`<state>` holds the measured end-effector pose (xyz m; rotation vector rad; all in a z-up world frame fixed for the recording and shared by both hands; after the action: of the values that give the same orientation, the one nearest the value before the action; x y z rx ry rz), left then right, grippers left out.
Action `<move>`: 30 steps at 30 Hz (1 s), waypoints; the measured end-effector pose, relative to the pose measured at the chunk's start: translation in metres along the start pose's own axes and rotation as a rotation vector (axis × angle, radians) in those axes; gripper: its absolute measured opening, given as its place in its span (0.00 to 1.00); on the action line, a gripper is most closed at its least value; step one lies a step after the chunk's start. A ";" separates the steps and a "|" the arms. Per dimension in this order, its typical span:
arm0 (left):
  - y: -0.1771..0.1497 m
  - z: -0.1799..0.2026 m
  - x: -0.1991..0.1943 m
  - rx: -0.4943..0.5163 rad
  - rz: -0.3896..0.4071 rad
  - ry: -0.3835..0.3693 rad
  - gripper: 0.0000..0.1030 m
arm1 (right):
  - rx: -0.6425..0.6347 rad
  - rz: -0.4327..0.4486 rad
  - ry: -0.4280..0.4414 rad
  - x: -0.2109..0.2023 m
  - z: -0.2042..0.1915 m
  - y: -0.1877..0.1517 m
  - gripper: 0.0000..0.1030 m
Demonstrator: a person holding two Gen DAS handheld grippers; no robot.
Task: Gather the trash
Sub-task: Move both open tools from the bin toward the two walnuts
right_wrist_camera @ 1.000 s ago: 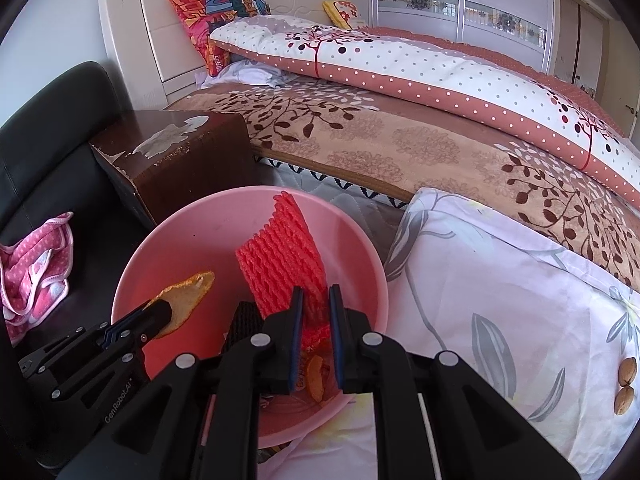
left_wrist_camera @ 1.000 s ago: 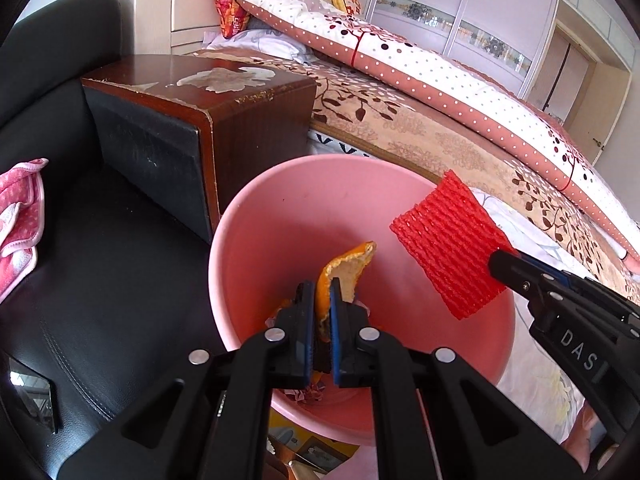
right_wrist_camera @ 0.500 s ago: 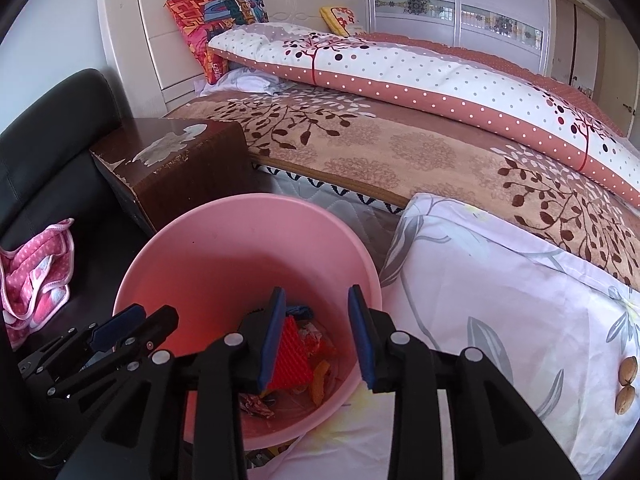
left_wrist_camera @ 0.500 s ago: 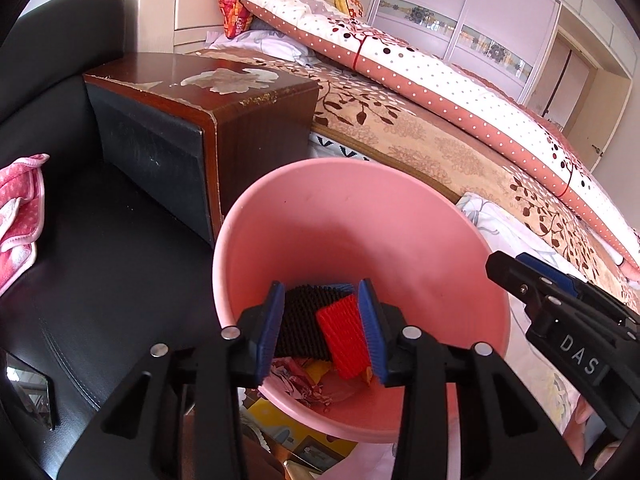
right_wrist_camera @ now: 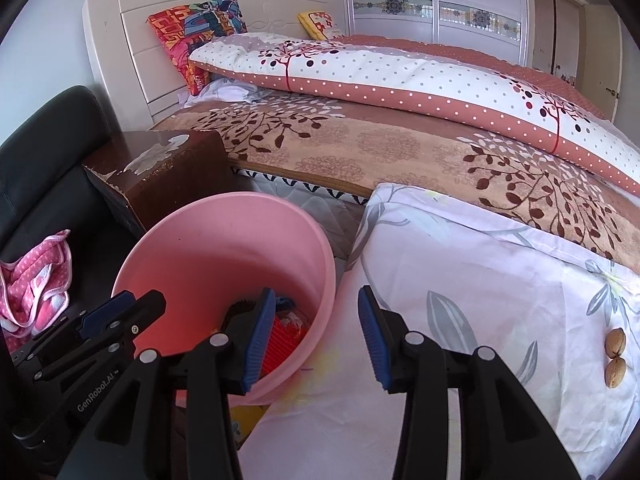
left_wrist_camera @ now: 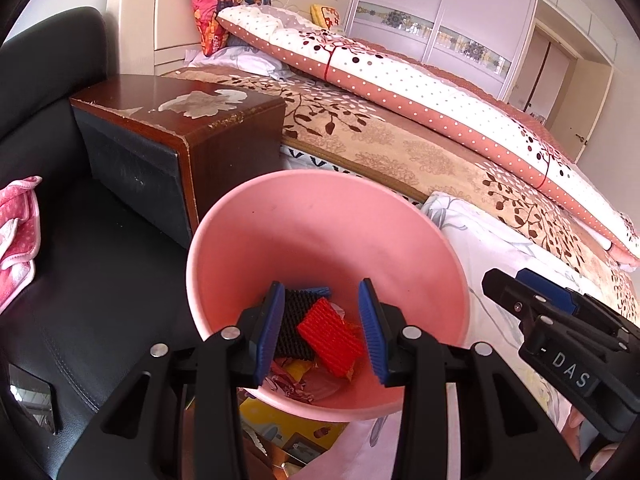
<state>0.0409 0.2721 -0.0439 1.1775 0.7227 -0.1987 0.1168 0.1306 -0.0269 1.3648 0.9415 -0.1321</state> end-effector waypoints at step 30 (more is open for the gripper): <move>-0.036 0.121 -0.024 0.233 -0.035 -0.155 0.37 | 0.232 -0.001 -0.180 -0.074 0.147 -0.061 0.43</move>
<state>0.0548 0.1448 -0.0341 1.3553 0.5949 -0.4076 0.1064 -0.0438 -0.0392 1.5371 0.7933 -0.3681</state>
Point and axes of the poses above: each gripper's, at about its wrist camera, not at the fingertips, and x roughly the way its jaws point, z to its right, y to its top, the point moved 3 cm from there along x, roughly the way its jaws point, and after that the axes turned 6 degrees about z, right-handed, at the moved point
